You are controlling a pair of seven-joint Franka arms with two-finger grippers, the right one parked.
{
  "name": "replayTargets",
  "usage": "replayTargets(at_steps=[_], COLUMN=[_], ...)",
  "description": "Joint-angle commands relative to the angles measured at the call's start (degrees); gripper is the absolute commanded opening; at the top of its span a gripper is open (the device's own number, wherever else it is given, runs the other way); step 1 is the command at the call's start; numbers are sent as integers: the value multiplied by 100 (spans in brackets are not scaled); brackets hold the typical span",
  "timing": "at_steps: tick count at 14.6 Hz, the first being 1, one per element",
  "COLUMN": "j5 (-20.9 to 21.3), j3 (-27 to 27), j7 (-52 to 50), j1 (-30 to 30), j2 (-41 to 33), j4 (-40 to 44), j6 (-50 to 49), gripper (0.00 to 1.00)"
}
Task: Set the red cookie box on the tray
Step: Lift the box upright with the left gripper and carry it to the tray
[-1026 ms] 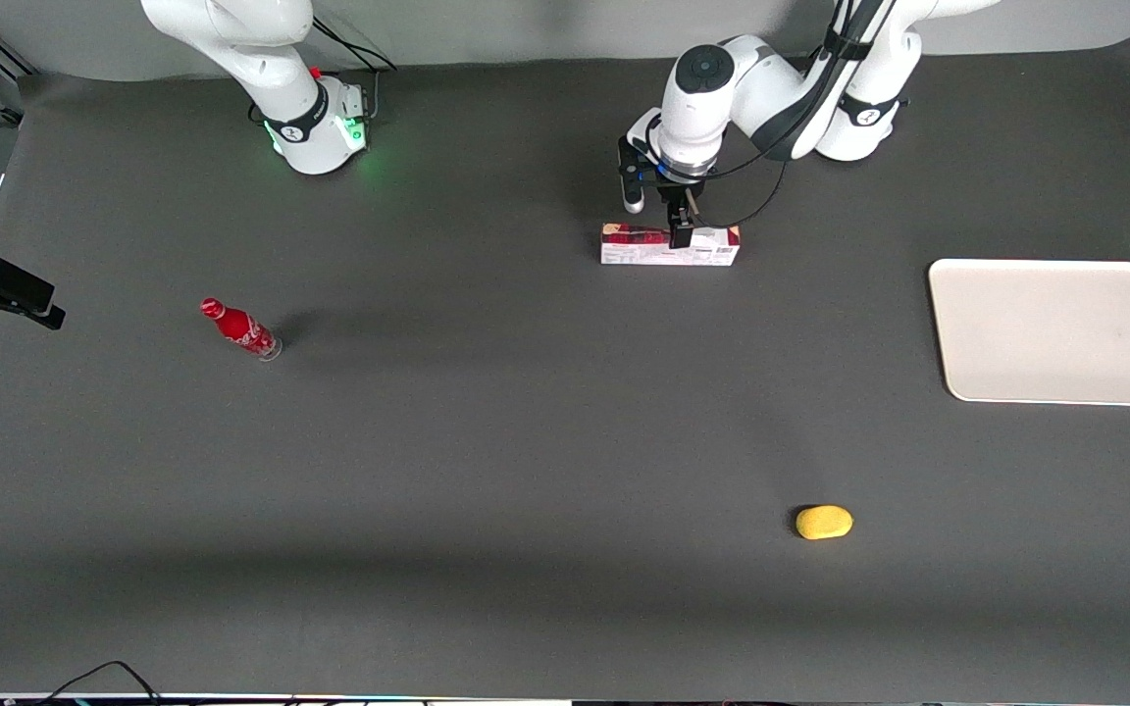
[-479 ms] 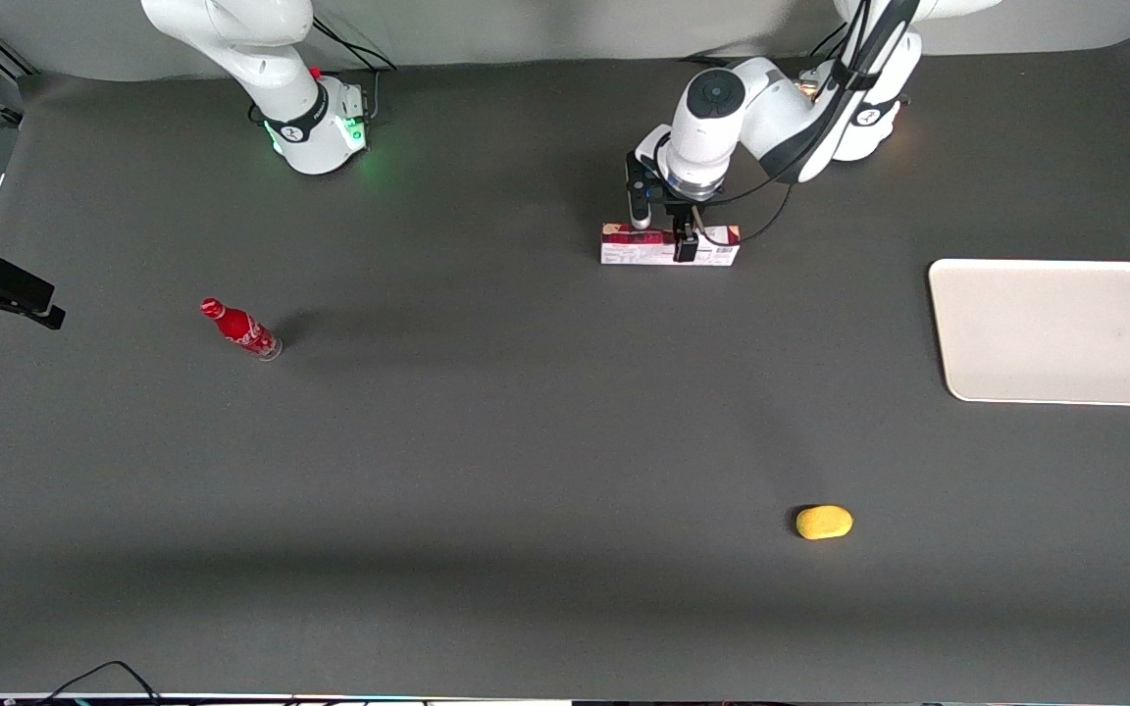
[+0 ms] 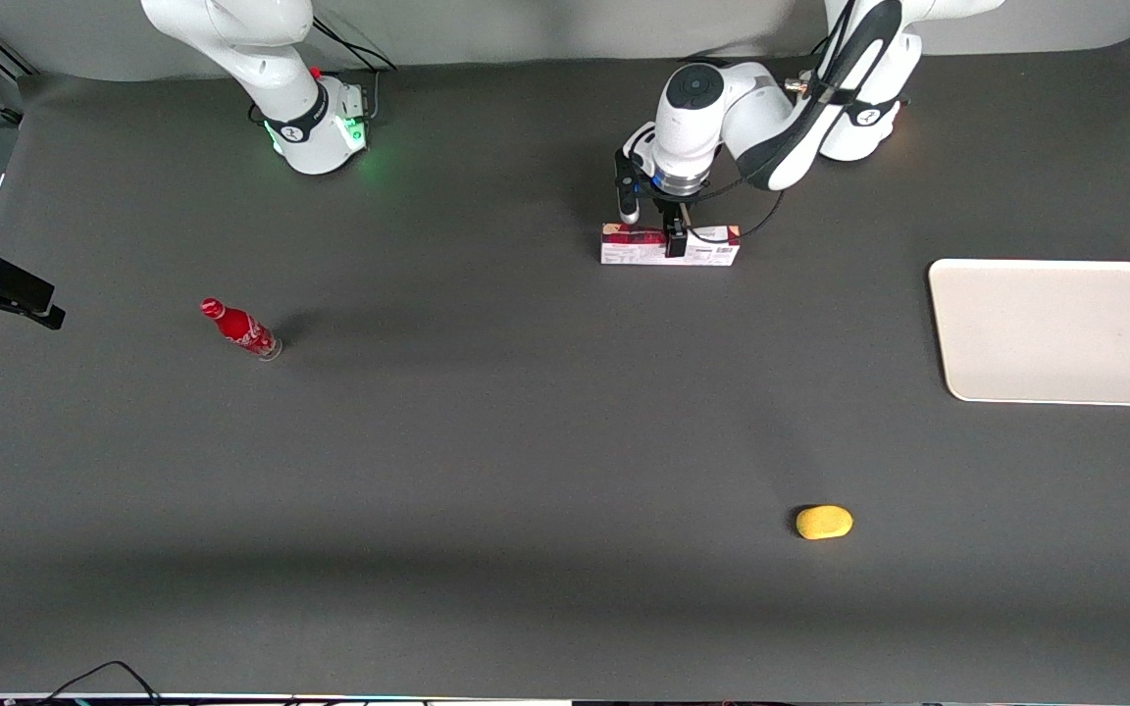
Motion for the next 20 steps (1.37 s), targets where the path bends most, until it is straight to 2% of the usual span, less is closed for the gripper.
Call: replayTargets(at_steps=[1,7,8,10,12,13,20], j5=[377,377,377,386,412,430,342], j3=[549,743,760,778,839,840,831], j7=[-202,-281,-281,-281,-272,-272,-298], j1=[-312,-436,-445,-445,-445,-436,-366], j2=[418,620,620,620,612,594,235], j4=[230,265,257,257,283,292,354], j6=[65,241,241,241,241,241,65], gripper=[100,100,95,55,11,0,0])
